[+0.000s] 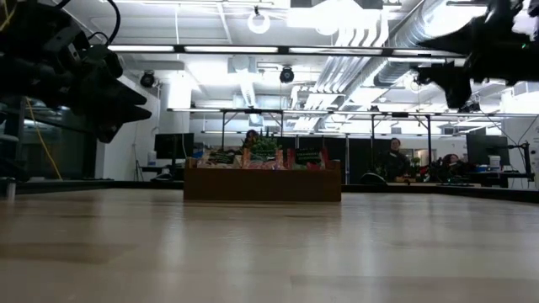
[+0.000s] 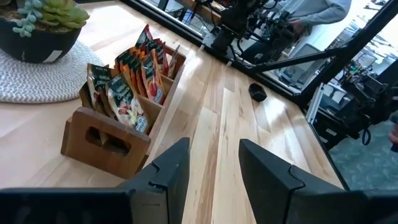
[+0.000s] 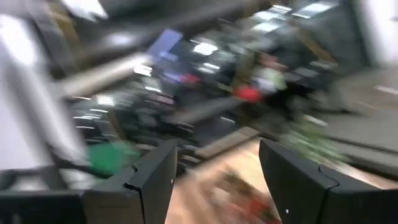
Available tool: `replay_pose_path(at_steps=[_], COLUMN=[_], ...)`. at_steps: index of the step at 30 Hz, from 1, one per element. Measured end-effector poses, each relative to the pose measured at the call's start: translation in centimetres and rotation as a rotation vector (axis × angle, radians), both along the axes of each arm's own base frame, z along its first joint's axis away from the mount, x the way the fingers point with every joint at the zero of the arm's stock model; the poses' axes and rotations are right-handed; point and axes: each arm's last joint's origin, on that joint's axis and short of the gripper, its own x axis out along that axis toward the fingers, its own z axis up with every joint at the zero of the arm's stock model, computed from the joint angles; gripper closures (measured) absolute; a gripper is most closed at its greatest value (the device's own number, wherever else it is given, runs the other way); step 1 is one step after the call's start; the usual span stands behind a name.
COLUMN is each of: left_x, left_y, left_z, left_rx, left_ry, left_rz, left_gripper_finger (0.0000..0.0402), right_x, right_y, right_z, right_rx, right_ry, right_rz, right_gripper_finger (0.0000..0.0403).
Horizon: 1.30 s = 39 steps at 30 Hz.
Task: Pick & Place Tea
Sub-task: Return to Home Position
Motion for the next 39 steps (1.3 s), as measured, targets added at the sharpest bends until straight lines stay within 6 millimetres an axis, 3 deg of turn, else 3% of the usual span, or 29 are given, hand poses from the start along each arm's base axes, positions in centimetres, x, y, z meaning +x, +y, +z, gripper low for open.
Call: replay_pose_path(at_steps=[5,39], left_x=[0.00,0.00], left_y=[0.00,0.01], left_z=[0.00,0.00], left_rx=[0.000,0.001], left_ry=[0.000,0.000], left_rz=[0.000,0.003], left_gripper_finger=[0.0263,0.0263], right_x=[0.06,0.18], right_y=[-0.05,0.22], right_z=[-0.50,-0.67], right_rx=[0.069,0.048], right_ry=[0.037,0.064], right_rz=[-0.151,-0.101], right_gripper_finger=[0.0178,0.0178])
